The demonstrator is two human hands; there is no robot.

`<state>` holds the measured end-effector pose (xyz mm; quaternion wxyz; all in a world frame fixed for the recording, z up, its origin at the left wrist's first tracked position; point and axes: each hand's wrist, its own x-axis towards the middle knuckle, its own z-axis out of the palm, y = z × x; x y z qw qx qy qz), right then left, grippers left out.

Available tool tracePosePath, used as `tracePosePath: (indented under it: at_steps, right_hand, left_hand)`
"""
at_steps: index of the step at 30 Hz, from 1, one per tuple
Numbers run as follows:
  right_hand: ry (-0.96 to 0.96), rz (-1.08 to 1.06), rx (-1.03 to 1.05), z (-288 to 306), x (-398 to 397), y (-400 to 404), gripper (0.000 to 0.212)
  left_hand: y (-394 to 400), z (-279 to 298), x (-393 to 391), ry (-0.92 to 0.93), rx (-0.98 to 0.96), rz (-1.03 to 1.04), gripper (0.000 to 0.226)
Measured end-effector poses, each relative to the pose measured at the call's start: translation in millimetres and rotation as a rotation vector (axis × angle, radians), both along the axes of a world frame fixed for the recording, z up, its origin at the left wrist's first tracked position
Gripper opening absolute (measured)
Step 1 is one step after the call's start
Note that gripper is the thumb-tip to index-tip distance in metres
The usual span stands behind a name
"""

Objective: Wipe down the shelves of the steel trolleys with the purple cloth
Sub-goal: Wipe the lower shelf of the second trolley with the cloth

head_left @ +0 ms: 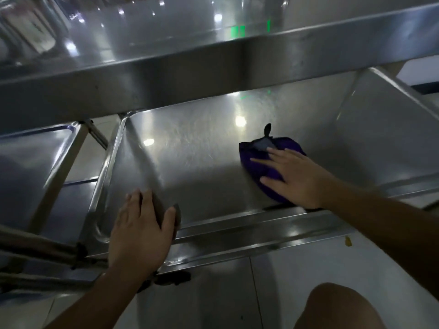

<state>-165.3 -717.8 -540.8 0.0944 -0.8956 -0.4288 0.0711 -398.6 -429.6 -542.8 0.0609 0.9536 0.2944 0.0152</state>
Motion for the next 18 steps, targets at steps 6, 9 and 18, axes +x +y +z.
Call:
tracePosePath:
  at_steps: [6,9,18]
  right_hand:
    - [-0.09,-0.383,0.036,-2,100,-4,0.054]
    - [-0.053,-0.572,0.027,-3,148,32,0.058]
    - [-0.087,-0.025,0.046,6,7,165,0.052]
  left_hand:
    - [2,0,0,-0.002,0.011,-0.005,0.086]
    - [3,-2,1,0.012,0.025,-0.01,0.09]
    - [1,-4,3,-0.026,0.01,-0.017,0.086]
